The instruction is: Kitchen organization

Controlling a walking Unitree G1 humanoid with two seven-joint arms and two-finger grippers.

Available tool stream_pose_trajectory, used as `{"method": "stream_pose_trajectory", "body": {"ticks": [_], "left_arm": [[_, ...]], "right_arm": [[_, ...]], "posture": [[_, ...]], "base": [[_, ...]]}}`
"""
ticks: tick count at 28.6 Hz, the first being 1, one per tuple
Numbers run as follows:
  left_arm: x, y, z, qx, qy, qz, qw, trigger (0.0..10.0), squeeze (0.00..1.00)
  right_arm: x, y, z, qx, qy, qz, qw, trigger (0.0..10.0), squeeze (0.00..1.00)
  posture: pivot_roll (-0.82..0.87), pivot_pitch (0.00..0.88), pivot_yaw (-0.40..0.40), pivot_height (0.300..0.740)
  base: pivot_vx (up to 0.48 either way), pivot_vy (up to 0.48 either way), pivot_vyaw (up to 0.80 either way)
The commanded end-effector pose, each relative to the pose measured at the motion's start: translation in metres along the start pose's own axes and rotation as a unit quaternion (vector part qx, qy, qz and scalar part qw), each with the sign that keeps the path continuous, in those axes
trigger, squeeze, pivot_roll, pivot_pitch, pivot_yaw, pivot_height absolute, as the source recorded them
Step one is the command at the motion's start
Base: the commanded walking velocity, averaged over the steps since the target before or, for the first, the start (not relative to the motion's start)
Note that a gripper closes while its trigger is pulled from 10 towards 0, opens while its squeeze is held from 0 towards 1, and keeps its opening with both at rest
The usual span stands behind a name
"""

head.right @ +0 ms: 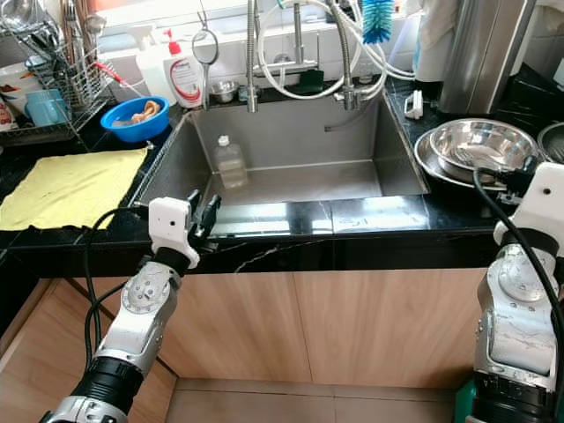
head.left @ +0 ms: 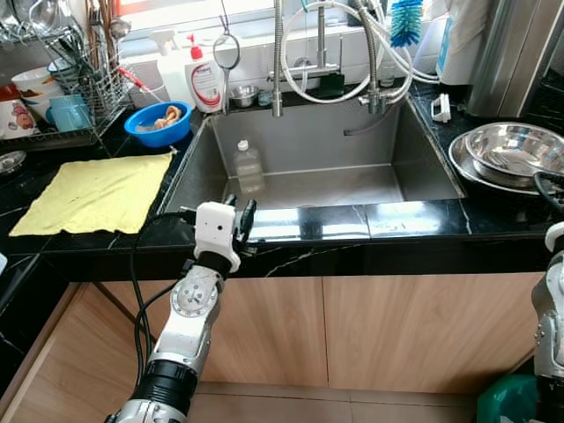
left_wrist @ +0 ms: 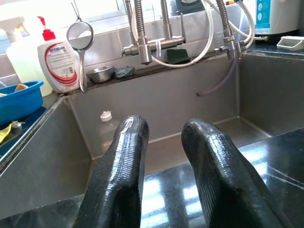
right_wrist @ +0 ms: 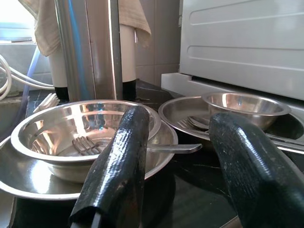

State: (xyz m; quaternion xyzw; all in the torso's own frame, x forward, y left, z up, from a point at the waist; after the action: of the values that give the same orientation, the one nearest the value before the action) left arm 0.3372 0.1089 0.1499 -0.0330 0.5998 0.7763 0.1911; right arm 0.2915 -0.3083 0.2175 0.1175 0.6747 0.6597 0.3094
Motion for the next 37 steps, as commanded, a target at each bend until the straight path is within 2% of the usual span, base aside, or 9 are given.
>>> {"method": "stream_pose_trajectory", "body": {"ticks": [1, 7, 8, 13, 14, 16, 17, 36, 37], "left_arm": [[0.002, 0.002, 0.005, -0.014, 0.002, -0.001, 1.0, 10.0, 0.0], [0.002, 0.002, 0.005, -0.015, 0.001, -0.002, 1.0, 10.0, 0.0], [0.001, 0.003, 0.004, -0.016, 0.0, -0.004, 1.0, 10.0, 0.0], [0.001, 0.003, 0.004, -0.016, -0.001, -0.005, 1.0, 10.0, 0.0], [0.001, 0.003, 0.003, -0.017, -0.002, -0.004, 1.0, 10.0, 0.0], [0.001, 0.003, 0.002, -0.02, -0.005, -0.004, 1.0, 10.0, 0.0], [0.0, 0.003, 0.002, -0.02, -0.005, -0.005, 1.0, 10.0, 0.0], [0.0, 0.004, 0.002, -0.019, -0.003, -0.007, 1.0, 10.0, 0.0], [-0.001, 0.005, 0.002, -0.019, -0.005, -0.008, 1.0, 10.0, 0.0]], "right_arm": [[0.0, -0.004, 0.004, -0.002, 0.0, 0.012, 1.0, 10.0, 0.0], [0.0, -0.007, 0.005, -0.002, -0.003, 0.022, 1.0, 10.0, 0.0], [0.0, -0.009, 0.01, -0.007, 0.007, 0.031, 0.999, 10.0, 0.0], [-0.001, -0.01, 0.012, -0.011, 0.013, 0.034, 0.999, 10.0, 0.0], [-0.001, -0.01, 0.014, -0.013, 0.015, 0.035, 0.999, 10.0, 1.0], [-0.002, -0.011, 0.017, -0.014, 0.017, 0.036, 0.999, 10.0, 1.0], [-0.001, -0.013, 0.019, -0.015, 0.018, 0.039, 0.999, 10.0, 0.0], [-0.002, -0.018, 0.024, -0.019, 0.021, 0.048, 0.998, 10.0, 0.0], [-0.002, -0.019, 0.028, -0.02, 0.03, 0.049, 0.998, 0.0, 0.0]], "posture": [[-0.21, 0.0, 0.168, 0.74], [-0.22, 0.0, 0.169, 0.74], [-0.21, 0.0, 0.167, 0.74], [-0.21, 0.0, 0.167, 0.74], [-0.21, 0.0, 0.167, 0.74], [-0.21, 0.0, 0.166, 0.74], [-0.21, 0.0, 0.165, 0.74], [-0.21, 0.0, 0.167, 0.74], [-0.21, 0.0, 0.167, 0.74]], "base": [[0.0, 0.0, 0.0], [0.0, 0.0, 0.0], [0.0, 0.0, 0.0], [0.0, 0.0, 0.0], [0.0, 0.0, 0.0], [0.0, 0.0, 0.0], [0.0, 0.0, 0.0], [0.0, 0.0, 0.0], [0.0, 0.0, 0.0]]}}
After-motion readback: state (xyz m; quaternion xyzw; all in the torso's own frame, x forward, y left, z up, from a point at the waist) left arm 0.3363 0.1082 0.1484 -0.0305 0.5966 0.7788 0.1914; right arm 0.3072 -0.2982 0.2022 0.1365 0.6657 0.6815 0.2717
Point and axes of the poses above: a point about 5 cm out from each wrist's last joint towards the gripper, its own x axis pointing back from the gripper into the wrist, its own y axis along the axis of the wrist's last joint, z = x × y, the point moved 1 cm from there along -x, pointing out of the wrist towards the gripper, and after that the axes turned 12 degrees about -x, right-handed, at the moved point
